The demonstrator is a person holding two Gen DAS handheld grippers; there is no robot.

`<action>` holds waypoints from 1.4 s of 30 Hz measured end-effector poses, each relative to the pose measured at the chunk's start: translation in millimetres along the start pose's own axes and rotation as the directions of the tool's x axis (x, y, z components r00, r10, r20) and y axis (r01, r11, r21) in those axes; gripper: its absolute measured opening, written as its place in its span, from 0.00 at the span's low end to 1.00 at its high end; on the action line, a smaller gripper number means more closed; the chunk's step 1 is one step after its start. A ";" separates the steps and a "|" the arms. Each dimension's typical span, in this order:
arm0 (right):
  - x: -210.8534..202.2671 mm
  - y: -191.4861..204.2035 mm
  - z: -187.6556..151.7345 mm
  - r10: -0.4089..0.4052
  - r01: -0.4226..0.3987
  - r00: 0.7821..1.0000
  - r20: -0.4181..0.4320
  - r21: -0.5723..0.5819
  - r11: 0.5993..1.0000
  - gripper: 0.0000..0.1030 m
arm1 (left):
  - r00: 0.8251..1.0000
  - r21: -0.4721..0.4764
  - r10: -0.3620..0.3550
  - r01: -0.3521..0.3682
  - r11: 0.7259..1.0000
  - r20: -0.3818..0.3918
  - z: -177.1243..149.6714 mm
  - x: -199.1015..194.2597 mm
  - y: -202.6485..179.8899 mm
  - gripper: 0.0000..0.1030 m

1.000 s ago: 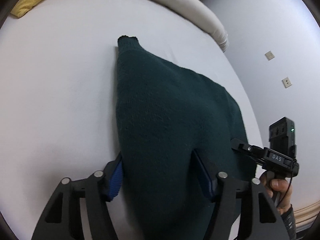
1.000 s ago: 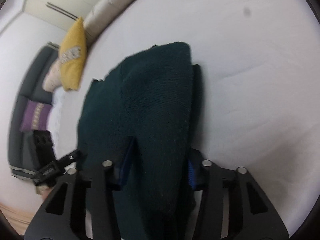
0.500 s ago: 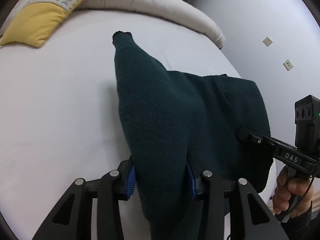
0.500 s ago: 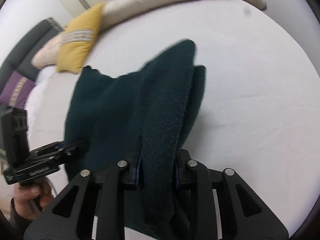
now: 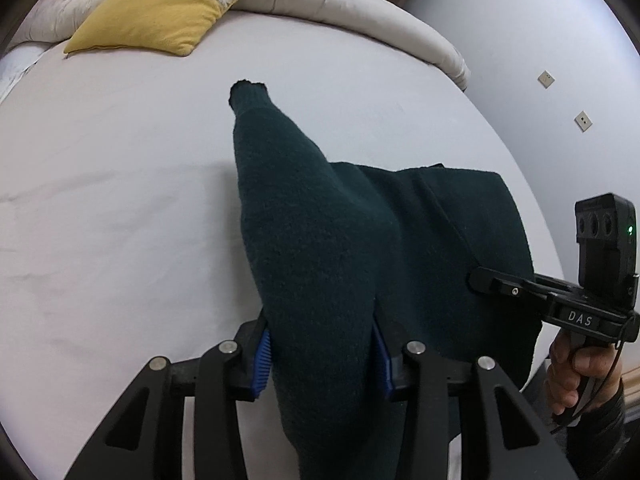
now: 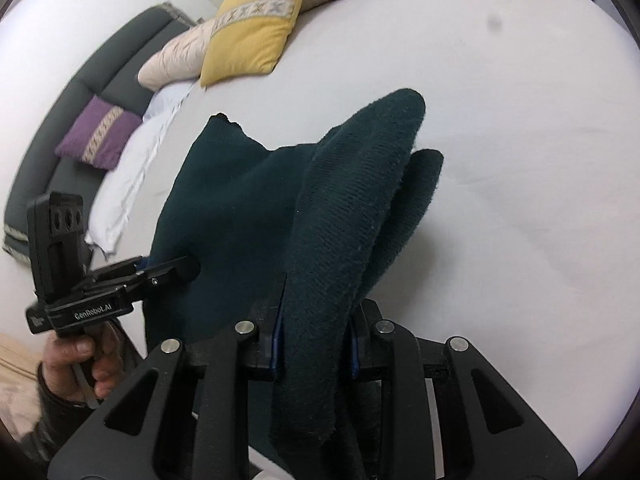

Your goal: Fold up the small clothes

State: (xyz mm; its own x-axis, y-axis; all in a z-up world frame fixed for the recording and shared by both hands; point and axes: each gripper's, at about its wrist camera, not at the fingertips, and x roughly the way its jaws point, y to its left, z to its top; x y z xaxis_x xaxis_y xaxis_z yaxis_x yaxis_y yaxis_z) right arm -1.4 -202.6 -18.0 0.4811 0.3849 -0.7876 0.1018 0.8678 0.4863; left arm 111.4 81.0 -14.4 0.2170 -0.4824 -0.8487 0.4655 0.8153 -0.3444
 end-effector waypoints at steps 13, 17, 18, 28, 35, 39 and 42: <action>85.2 -46.6 -29.2 0.072 -0.071 0.997 0.002 0.154 0.985 0.25 | 0.998 -0.070 -0.048 0.050 0.996 0.029 -15.9 45.7 47.1 0.59; 92.9 -42.3 -22.4 0.101 -0.102 0.995 0.014 0.158 0.982 0.26 | 0.999 -0.078 -0.027 0.031 0.997 0.046 -18.0 38.4 42.2 0.61; 85.3 -47.0 -20.3 0.090 -0.092 0.996 0.021 0.157 0.983 0.30 | 0.998 -0.067 0.000 0.004 0.998 0.060 -20.7 30.2 36.9 0.61; -25.3 19.5 -39.6 -0.258 0.263 0.935 0.242 0.010 0.965 0.51 | 0.921 -0.034 0.058 -0.049 0.998 0.386 -45.4 -88.5 -7.9 0.94; -83.4 111.2 -81.0 -0.310 0.433 0.793 0.524 -0.128 0.892 0.83 | 0.765 -0.054 0.022 0.017 0.998 0.644 -76.7 -191.7 -29.6 1.00; -117.6 147.4 -104.4 -0.281 0.488 0.699 0.658 -0.151 0.859 0.90 | 0.670 -0.132 -0.024 0.181 0.975 0.742 -92.2 -243.8 -22.8 1.00; -141.9 167.8 -110.4 -0.200 0.420 0.678 0.708 -0.150 0.895 0.93 | 0.660 -0.220 -0.102 0.387 0.896 0.745 -86.5 -260.0 0.2 1.00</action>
State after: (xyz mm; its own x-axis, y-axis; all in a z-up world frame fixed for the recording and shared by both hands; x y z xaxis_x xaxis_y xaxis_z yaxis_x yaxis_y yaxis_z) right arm -148.8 -76.9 133.6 0.9218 -0.1349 -0.3634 0.1630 0.9855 0.0476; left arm -19.2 234.3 171.5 0.7348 -0.6395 -0.2260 0.3116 0.6143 -0.7249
